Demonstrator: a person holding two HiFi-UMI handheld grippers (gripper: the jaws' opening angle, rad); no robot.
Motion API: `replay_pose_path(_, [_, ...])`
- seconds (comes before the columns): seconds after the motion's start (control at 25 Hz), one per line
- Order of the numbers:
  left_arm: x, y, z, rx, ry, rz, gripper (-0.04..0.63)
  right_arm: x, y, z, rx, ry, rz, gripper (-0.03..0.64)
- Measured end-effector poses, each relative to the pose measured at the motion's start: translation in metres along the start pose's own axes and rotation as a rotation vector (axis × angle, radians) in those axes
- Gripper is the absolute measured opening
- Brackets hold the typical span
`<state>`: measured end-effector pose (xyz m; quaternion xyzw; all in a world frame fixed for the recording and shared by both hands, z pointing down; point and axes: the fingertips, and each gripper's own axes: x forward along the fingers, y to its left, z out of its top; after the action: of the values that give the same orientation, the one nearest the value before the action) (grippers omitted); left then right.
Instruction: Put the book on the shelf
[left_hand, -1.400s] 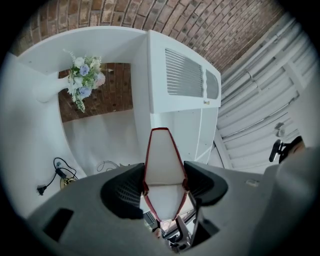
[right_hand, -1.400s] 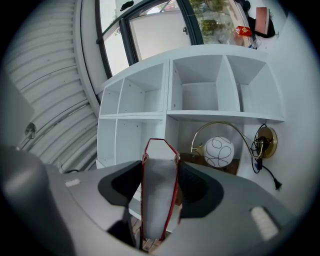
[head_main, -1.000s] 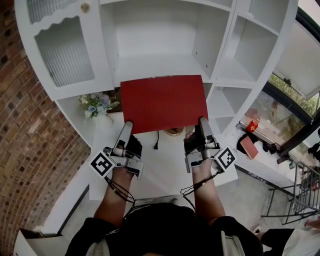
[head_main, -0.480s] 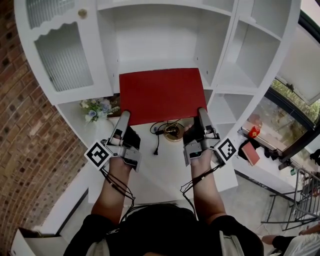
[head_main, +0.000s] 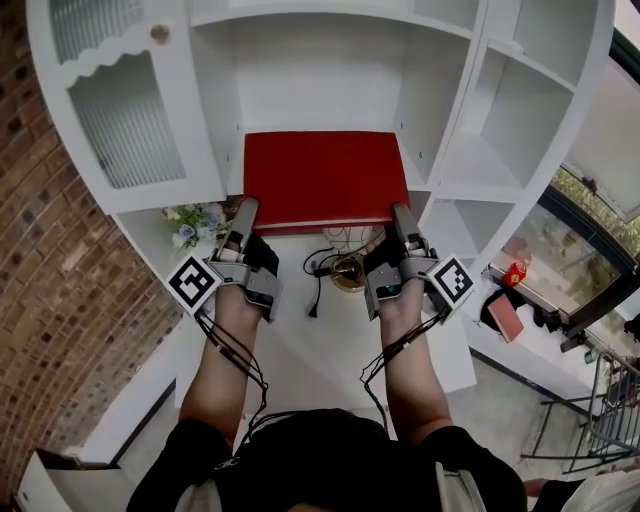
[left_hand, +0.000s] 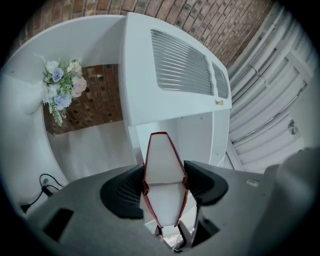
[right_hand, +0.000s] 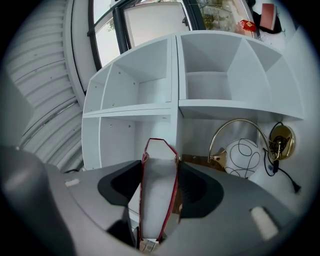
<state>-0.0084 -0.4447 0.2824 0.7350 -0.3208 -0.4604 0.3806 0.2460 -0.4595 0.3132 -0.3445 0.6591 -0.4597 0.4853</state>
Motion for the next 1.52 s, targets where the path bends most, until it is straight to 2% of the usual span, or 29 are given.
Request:
replay_pose_path(0.24, [0.015,0.015,0.003,-0.001,-0.016,0.052,0.258,0.019,0.003,0.009,-0.033,-0.007,-0.014,0.238])
replay_pose_path(0.68, [0.037,0.023,0.018,0.048,-0.029,0.114,0.264,0.046,0.007,0.012,-0.05,0.007,-0.038,0.242])
replay_pose_path(1.04, [0.045,0.026,0.022,0.031,-0.014,0.21,0.268,0.062,0.006,0.018,-0.031,-0.013,-0.096,0.241])
replay_pose_path(1.2, [0.047,0.025,0.023,0.019,-0.016,0.223,0.269,0.064,0.007,0.019,-0.018,-0.029,-0.09,0.241])
replay_pose_path(1.28, [0.046,0.022,0.023,0.051,-0.021,0.216,0.289,0.065,0.008,0.021,-0.022,-0.035,-0.08,0.252])
replay_pose_path(1.36, [0.044,0.018,0.027,0.104,-0.029,0.213,0.37,0.066,0.012,0.02,-0.03,-0.042,-0.062,0.282])
replay_pose_path(1.44, [0.041,0.014,0.034,0.156,-0.039,0.214,0.371,0.066,0.018,0.019,-0.065,-0.044,-0.037,0.327])
replay_pose_path(1.52, [0.035,0.009,0.04,0.211,-0.05,0.22,0.37,0.065,0.022,0.02,-0.119,-0.051,-0.024,0.342])
